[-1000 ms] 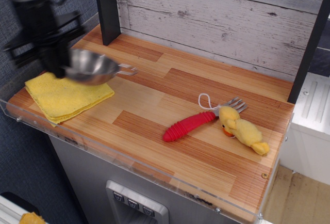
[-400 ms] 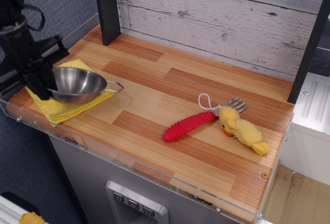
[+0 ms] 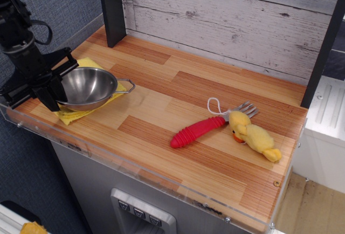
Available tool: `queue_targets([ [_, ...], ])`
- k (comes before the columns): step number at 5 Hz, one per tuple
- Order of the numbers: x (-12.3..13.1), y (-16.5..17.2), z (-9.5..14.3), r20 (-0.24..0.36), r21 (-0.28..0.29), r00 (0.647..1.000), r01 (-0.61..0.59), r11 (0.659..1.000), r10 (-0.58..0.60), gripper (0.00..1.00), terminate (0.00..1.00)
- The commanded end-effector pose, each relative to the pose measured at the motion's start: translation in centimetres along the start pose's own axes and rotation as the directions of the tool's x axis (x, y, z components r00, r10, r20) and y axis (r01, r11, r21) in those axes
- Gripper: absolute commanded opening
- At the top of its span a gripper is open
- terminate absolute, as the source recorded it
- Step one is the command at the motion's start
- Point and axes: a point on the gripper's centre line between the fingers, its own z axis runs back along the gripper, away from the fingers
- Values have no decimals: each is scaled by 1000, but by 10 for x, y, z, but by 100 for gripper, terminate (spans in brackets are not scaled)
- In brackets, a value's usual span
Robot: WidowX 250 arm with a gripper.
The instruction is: Put the bowl on the yellow cloth
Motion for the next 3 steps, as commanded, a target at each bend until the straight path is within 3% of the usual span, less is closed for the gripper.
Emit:
queue_targets([
  [1,-3,-7,0,13,27,1000,3,1000,-4,100,0],
  [3,-4,-12,2,27,42,999,17,999,-18,100,0],
])
